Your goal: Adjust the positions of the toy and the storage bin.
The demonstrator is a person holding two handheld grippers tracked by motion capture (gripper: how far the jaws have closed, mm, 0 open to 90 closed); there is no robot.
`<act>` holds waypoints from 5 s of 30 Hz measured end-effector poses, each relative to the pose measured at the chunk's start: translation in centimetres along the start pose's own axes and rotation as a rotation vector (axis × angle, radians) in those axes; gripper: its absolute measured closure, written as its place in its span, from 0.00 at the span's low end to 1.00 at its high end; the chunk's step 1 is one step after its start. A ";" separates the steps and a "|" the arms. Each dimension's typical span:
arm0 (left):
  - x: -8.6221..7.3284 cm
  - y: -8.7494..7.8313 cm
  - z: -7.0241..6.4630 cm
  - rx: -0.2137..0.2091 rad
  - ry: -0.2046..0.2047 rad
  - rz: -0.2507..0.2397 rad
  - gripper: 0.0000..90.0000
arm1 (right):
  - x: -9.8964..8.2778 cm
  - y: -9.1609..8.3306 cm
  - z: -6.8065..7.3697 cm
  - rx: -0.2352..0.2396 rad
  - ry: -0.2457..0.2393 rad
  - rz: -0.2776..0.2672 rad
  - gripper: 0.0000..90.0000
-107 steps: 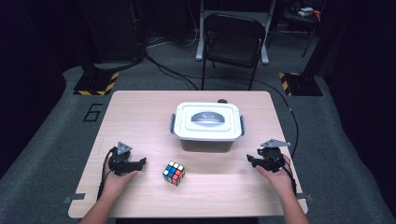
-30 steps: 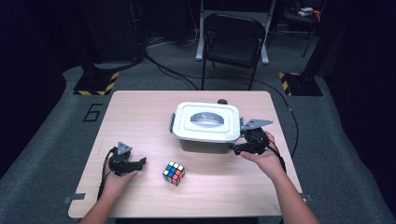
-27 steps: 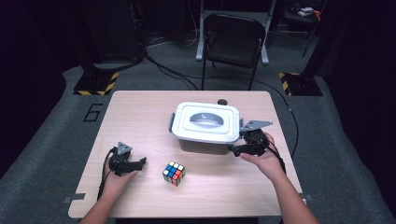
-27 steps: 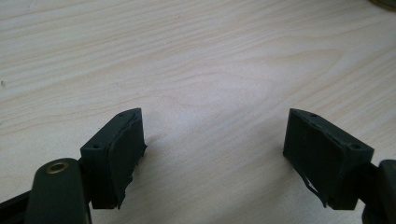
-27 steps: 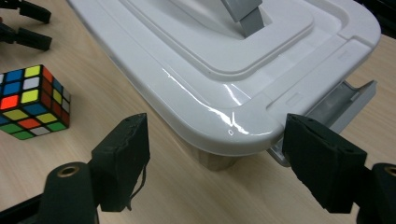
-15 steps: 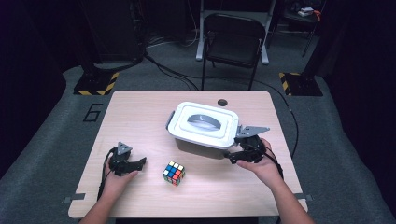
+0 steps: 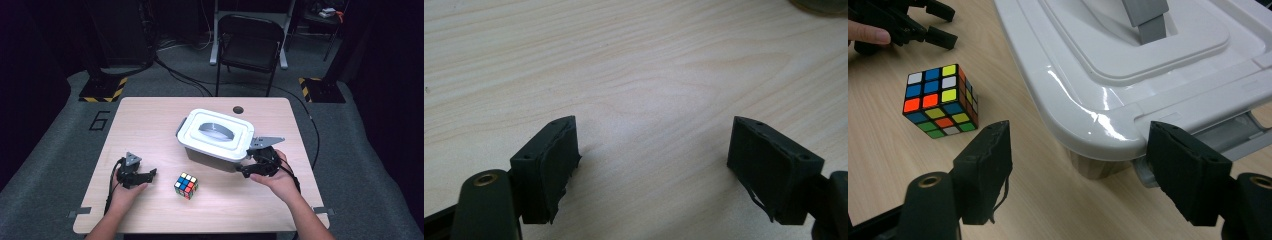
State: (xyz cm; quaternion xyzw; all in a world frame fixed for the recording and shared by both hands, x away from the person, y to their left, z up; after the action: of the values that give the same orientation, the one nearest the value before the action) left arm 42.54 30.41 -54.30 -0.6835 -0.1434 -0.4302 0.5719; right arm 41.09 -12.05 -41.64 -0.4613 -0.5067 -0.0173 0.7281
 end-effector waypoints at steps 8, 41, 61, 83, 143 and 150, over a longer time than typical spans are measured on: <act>0.0 0.0 0.0 0.000 0.000 0.000 0.22 | 1.3 0.0 -1.4 -0.010 0.019 0.001 0.34; -0.1 -0.1 -0.1 -0.002 -0.002 -0.001 0.22 | 7.5 5.3 -2.7 -0.016 -0.055 0.011 0.43; -0.1 -0.1 -0.1 -0.002 -0.002 -0.001 0.22 | 8.6 6.3 -2.9 -0.004 -0.016 0.047 0.61; -0.1 -0.1 -0.1 -0.002 -0.004 0.002 0.23 | 7.1 4.3 -1.3 -0.058 -0.032 0.090 0.69; -0.1 -0.1 -0.2 0.001 -0.006 -0.002 0.23 | 8.3 4.8 0.4 -0.058 -0.121 0.025 0.71; -0.1 -0.1 -0.2 0.001 -0.006 -0.002 0.23 | 8.2 4.5 0.0 0.032 -0.100 0.050 0.74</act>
State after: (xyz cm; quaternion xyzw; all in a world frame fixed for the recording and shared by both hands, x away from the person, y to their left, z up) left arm 42.34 30.31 -54.30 -0.6844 -0.1458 -0.4287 0.5715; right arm 47.28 -5.82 -38.45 -0.4623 -0.5309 0.0322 0.7095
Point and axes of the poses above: each handheld gripper's, and its own axes: y roughly forward along the jaws, x roughly out of its top, z roughly to its left, the point moved 2 cm from there along y, roughly forward along the jaws, and after that the axes turned 2 degrees about y, right-handed, at the moved point
